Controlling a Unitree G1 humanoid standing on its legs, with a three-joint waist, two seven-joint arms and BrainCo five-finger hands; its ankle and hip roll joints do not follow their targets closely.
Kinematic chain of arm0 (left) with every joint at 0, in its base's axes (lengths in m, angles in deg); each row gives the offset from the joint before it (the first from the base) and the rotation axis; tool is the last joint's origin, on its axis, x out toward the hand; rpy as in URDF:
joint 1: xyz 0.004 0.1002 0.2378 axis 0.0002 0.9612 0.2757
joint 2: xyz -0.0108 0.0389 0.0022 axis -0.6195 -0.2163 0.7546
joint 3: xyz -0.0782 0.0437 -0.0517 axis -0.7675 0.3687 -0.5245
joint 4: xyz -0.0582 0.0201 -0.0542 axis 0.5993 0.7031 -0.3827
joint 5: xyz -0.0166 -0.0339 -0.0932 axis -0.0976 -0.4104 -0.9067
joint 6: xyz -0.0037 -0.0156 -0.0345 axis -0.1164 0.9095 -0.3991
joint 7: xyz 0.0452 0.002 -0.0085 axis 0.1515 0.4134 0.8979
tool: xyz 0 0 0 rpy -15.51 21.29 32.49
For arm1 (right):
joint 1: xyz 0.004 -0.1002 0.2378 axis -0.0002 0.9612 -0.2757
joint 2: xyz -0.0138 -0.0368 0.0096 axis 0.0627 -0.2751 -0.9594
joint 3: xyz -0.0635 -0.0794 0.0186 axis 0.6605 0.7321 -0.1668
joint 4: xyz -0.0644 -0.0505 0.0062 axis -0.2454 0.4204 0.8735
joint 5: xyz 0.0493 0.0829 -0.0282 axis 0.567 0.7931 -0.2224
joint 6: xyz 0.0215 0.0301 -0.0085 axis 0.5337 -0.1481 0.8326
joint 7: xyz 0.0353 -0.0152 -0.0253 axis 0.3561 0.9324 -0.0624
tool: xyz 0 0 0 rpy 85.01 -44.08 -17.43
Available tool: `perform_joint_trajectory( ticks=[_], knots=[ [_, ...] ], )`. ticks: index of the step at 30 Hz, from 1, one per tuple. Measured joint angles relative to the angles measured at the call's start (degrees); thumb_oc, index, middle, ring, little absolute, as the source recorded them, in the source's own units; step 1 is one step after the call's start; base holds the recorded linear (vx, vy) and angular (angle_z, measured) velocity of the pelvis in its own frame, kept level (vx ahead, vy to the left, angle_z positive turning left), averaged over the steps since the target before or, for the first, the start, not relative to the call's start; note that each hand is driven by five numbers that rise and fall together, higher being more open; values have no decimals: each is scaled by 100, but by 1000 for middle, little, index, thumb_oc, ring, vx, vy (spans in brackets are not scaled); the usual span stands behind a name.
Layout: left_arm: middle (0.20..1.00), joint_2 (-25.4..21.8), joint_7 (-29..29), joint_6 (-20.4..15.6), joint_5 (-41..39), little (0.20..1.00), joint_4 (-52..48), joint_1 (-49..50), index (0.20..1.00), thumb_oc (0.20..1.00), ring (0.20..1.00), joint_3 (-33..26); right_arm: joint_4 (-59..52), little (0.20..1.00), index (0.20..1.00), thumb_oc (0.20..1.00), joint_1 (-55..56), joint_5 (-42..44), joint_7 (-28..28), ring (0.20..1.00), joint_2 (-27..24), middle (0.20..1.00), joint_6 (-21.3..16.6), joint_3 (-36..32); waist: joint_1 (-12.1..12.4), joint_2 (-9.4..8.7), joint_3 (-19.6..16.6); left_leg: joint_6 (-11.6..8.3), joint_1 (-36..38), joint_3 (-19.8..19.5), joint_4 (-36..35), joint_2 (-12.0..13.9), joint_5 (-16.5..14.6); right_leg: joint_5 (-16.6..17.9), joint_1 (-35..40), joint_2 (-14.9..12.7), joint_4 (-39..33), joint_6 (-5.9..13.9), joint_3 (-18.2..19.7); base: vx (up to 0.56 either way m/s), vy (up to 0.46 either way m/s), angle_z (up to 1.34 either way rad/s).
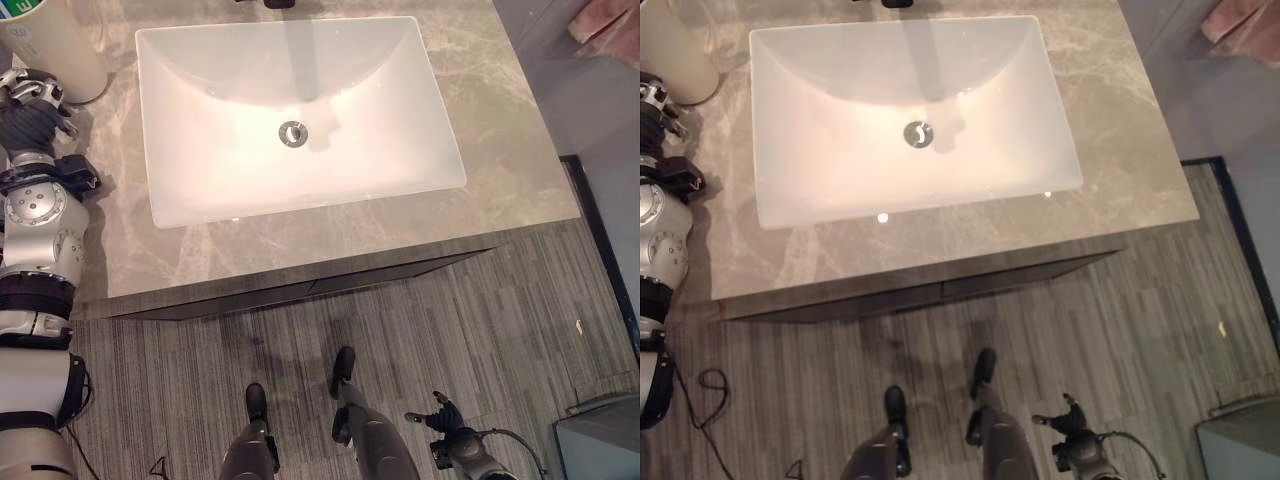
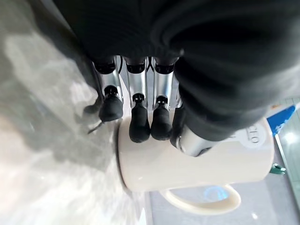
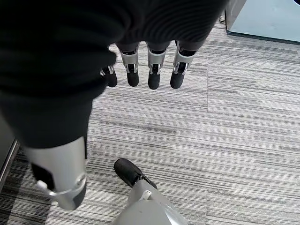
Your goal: Put brush and paste in cup on sink, flatten towel.
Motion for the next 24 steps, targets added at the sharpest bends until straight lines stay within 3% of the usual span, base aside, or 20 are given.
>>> perform_joint_trajectory(
  ticks=[24],
  knots=[
    [200, -133, 72, 172, 9, 200, 1162, -1705, 200, 200, 200, 878, -404, 1000, 1000, 1000, -125, 132, -1, 1000, 4, 1000, -90, 232, -225, -101, 12, -8, -348, 34, 2, 1, 44, 131, -383, 16, 1, -29, 144, 2, -1, -1]
  ],
)
